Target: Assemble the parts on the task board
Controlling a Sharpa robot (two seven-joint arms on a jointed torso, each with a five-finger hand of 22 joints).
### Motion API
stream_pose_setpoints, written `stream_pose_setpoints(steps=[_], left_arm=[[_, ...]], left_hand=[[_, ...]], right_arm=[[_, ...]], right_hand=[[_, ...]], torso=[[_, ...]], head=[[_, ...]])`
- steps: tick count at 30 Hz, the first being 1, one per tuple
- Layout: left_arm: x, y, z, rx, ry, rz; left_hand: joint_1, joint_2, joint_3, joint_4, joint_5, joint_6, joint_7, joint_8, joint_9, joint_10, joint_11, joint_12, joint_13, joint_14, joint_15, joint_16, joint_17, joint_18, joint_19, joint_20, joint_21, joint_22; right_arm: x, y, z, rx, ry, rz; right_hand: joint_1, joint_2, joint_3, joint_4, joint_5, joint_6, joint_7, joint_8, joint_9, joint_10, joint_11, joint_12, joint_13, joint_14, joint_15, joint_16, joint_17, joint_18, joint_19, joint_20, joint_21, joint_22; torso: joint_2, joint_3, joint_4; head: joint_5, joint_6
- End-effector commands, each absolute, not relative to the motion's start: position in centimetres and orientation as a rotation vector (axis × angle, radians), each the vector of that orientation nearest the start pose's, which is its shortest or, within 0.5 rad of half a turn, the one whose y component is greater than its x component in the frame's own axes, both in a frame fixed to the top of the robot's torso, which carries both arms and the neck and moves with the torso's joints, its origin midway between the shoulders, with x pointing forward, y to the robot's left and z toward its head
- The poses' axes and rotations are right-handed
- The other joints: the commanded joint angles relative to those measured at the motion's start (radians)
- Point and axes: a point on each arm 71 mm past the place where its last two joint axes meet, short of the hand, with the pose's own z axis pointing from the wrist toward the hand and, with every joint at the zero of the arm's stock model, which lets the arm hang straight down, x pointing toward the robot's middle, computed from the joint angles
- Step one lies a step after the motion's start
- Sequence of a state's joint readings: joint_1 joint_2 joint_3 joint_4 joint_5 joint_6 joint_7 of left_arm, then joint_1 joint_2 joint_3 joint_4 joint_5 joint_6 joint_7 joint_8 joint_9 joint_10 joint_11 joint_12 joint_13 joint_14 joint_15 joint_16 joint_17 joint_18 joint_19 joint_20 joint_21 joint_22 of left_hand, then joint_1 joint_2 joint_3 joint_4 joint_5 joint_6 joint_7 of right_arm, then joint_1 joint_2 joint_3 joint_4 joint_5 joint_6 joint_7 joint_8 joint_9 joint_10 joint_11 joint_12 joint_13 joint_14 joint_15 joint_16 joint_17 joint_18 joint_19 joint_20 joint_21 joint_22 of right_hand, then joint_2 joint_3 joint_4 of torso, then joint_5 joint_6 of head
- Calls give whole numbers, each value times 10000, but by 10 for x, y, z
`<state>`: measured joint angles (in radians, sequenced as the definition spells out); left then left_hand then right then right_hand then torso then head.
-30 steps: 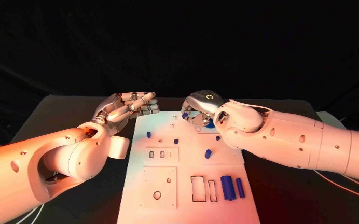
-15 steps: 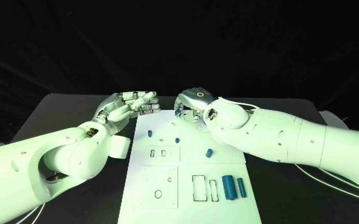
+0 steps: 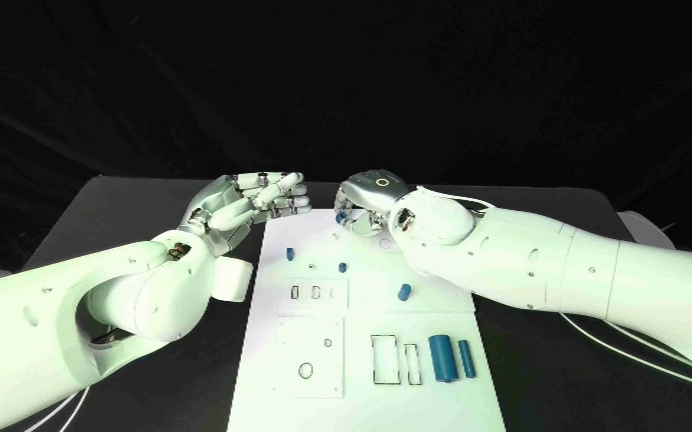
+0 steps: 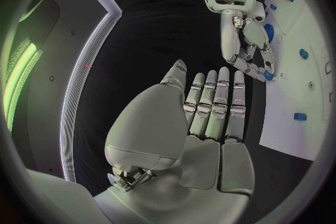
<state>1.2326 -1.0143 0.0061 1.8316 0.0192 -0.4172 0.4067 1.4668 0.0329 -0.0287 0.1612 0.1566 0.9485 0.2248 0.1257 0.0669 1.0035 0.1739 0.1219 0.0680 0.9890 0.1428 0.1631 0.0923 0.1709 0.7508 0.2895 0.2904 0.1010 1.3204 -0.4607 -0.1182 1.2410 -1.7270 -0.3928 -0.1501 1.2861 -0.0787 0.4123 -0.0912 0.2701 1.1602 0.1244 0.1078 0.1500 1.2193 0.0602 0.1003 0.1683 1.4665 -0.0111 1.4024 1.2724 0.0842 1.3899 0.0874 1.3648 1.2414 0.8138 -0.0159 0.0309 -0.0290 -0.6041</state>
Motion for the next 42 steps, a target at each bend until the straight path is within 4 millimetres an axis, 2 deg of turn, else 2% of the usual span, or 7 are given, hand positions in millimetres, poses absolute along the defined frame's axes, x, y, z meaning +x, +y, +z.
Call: stream_pose_setpoints(steps=[1,11,16,22,36,39,42], left_arm=[[439,205,-121,-10761,13486,-16558],[439,205,-121,-10765,13495,-16549],[439,205,-121,-10766,13504,-16551],[440,206,-121,-10800,13517,-16491],[440,209,-122,-10828,13540,-16474],[440,209,-122,-10831,13551,-16479],[441,209,-122,-10833,13562,-16484]], left_hand=[[-29,55,-30,5,29,19,24,-55,-12,28,60,-59,-12,48,39,-68,0,74,71,-3,12,-10],[-22,60,-29,-2,27,13,31,-73,-14,21,67,-85,-13,42,46,-94,-3,70,55,-2,-2,-22],[-22,60,-29,-2,27,13,31,-73,-14,21,67,-85,-13,42,46,-94,-3,70,55,-2,-2,-22],[-23,64,-32,-3,26,-2,51,-96,-16,6,81,-113,-15,28,55,-124,-7,66,44,-2,-13,-33],[-4,88,-16,-14,31,-9,58,-114,-16,0,89,-136,-15,21,64,-149,-9,64,36,-1,-22,-42],[9,93,-9,-23,32,-8,55,-118,-16,1,88,-142,-14,22,65,-155,-9,64,34,-1,-24,-45],[9,93,-9,-23,32,-8,55,-118,-16,1,88,-142,-14,22,65,-155,-9,64,34,-1,-24,-45]], right_arm=[[530,-75,-156,-5096,14487,5471],[535,-76,-158,-5032,14625,5230],[536,-75,-157,-4920,14450,5273],[537,-78,-156,-4713,14370,5240],[517,-138,-139,-2597,14535,6083],[512,-164,-137,-1830,15324,5983],[509,-183,-139,-1495,16018,5731]], right_hand=[[-68,-26,24,46,-34,60,-23,21,-12,42,6,42,0,516,-48,53,11,-163,32,22,57,2],[-179,-110,34,129,-63,-117,35,-73,-9,-107,59,-52,-46,488,-7,20,-70,-135,-74,51,-8,-97],[-506,-519,-189,350,-463,-1197,367,-454,-221,-1191,405,-362,-330,341,289,-258,-565,23,-651,286,-555,-881],[-526,-617,-601,496,-442,-1820,315,-444,-355,-1750,458,-265,-461,186,340,-523,-1024,185,-1129,395,-1058,-1526],[-491,-591,-785,754,5,-999,221,-102,-173,29,113,901,-87,375,91,-168,-547,18,-547,194,-481,-586],[-666,-897,-1238,862,46,-1099,121,-102,-166,966,-112,1859,548,405,-98,-80,-404,-40,-368,37,-280,-265],[-639,-932,-1976,1067,100,-1337,10,32,-95,951,-230,3787,2267,549,-209,317,280,-147,-95,-104,24,219]], torso=[[-3,0,5],[10,0,6],[12,-2,11],[-9,1,2],[-60,-6,-111],[-88,-7,-180],[-102,-3,-210]], head=[[8,-22],[25,-34],[27,-48],[60,-54],[30,13],[-1,39],[-1,55]])
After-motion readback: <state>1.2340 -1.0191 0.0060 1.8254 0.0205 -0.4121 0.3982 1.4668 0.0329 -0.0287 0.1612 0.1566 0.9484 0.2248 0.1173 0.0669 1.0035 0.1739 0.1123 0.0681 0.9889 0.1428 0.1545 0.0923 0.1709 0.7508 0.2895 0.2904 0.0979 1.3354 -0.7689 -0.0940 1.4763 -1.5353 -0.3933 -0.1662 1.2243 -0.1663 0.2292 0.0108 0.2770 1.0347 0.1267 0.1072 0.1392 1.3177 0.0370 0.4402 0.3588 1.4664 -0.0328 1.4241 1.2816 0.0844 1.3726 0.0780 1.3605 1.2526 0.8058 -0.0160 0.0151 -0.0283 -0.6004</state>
